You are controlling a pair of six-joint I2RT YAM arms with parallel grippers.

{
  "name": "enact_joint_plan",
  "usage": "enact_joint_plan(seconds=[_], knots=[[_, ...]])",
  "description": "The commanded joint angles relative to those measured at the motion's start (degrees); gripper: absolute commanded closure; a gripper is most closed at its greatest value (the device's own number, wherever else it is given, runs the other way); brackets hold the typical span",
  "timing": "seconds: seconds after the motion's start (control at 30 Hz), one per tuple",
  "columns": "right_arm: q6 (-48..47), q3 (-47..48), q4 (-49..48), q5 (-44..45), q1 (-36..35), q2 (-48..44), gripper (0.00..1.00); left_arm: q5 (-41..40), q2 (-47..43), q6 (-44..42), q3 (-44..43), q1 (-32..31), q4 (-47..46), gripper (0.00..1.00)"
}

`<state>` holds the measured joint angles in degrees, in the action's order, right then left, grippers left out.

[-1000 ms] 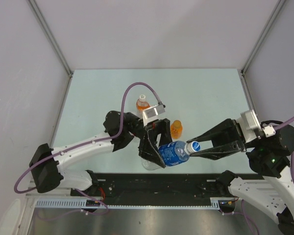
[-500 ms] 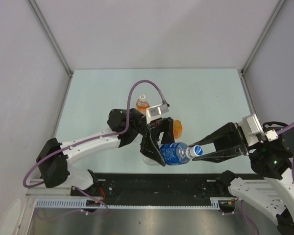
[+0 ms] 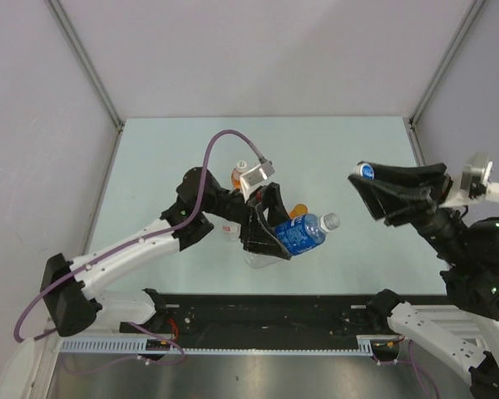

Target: Fold the napkin into a case and place the utensils inside

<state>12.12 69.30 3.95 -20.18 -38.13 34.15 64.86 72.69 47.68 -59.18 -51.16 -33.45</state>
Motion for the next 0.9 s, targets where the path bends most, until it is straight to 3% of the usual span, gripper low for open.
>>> enact_joint_plan(seconds=[0.0, 0.13, 0.33, 0.47, 0.87], knots=[[-3.7, 0.8, 13.4, 40.2, 0.2, 6.7, 1.0, -12.5, -8.7, -18.6, -2.3, 0.2, 21.5, 1.0], [-2.9, -3.0, 15.3, 53.5, 4.6, 13.6, 1.0, -22.8, -14.6, -22.7, -1.2, 0.2, 30.6, 1.0], [8.1, -10.1, 13.3, 50.1, 18.8, 20.3, 1.0, -36.1, -23.5, -24.9, 1.3, 0.2, 35.1, 1.0], [14.7, -10.4, 14.5, 47.8, 26.8, 28.3, 1.0, -40.2, -26.7, -25.3, 3.1, 0.2, 35.5, 1.0], [18.9, -15.7, 4.2, 52.3, 28.4, 51.7, 1.0, -42.4, -33.7, -23.2, 8.7, 0.0, 34.1, 1.0]])
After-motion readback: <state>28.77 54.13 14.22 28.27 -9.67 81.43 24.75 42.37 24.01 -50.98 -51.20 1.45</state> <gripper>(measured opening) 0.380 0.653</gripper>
